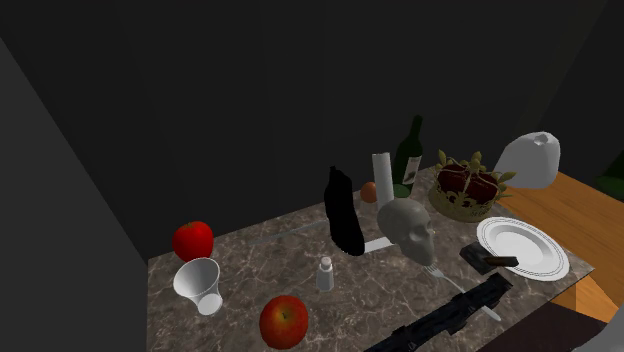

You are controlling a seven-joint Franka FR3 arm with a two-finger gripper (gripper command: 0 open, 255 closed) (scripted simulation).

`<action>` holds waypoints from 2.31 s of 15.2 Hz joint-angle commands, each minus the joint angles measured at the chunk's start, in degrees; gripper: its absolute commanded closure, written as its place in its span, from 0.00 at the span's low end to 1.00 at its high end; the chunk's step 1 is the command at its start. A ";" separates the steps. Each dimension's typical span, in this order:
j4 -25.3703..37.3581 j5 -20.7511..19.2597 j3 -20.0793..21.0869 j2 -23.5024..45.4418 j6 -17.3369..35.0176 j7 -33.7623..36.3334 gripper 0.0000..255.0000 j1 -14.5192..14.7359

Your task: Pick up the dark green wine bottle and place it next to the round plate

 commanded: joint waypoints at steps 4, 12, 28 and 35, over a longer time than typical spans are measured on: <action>-7.73 -0.19 0.91 -4.52 3.24 1.69 1.00 -0.73; -20.61 -0.12 1.90 -11.47 9.10 4.61 1.00 -1.96; -41.19 -1.22 1.52 -22.20 18.94 7.92 1.00 -3.91; -48.91 -2.14 0.73 -26.10 22.81 8.87 1.00 -4.70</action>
